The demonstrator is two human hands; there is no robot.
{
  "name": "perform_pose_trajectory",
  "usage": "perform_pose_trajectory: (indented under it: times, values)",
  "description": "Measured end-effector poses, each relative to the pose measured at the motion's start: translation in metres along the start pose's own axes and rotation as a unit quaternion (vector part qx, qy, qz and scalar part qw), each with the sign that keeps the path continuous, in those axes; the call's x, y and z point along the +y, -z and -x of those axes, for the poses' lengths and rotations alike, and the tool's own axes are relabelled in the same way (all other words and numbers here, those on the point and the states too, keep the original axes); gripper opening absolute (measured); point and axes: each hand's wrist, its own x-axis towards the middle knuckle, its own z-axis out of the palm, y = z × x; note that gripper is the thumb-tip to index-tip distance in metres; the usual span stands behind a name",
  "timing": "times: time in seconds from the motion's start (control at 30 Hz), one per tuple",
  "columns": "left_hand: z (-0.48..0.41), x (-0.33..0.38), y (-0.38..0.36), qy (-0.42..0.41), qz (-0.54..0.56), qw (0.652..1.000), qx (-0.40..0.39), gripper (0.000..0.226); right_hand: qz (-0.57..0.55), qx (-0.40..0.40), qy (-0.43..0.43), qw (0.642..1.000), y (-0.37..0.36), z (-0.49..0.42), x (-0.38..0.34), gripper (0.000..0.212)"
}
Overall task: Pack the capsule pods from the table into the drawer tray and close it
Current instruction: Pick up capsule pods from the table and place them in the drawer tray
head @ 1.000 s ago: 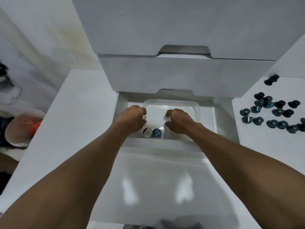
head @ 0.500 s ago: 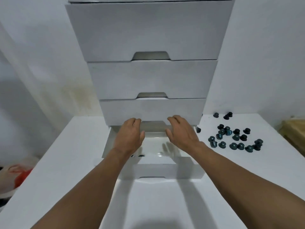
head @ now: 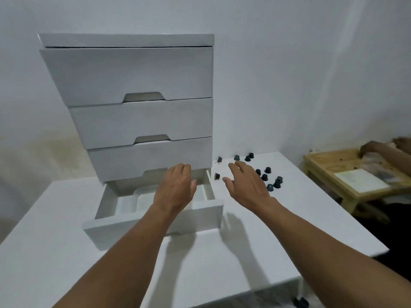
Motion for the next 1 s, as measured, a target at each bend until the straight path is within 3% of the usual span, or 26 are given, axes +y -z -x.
perform_pose_trajectory:
  times: [0.27,0.6,0.8,1.0]
  values:
    - [-0.034,0.091,-0.045,-0.013,0.001,1.0,-0.012,0.023,-0.029,-0.019,-0.039,0.999,0.021,0.017,0.107,0.033]
    - [-0.065,0.203,-0.127,0.063,0.042,0.994,-0.077,0.03,-0.028,-0.087,-0.031,0.995,0.024,0.014,0.253,0.032]
    - [-0.084,0.231,-0.163,0.102,0.057,0.986,-0.115,0.035,-0.038,-0.13,-0.022,0.991,0.002,0.006,0.3,0.034]
    - [-0.114,0.239,-0.22,0.089,0.053,0.979,-0.177,0.036,-0.043,-0.165,-0.048,0.984,-0.038,-0.018,0.341,0.04]
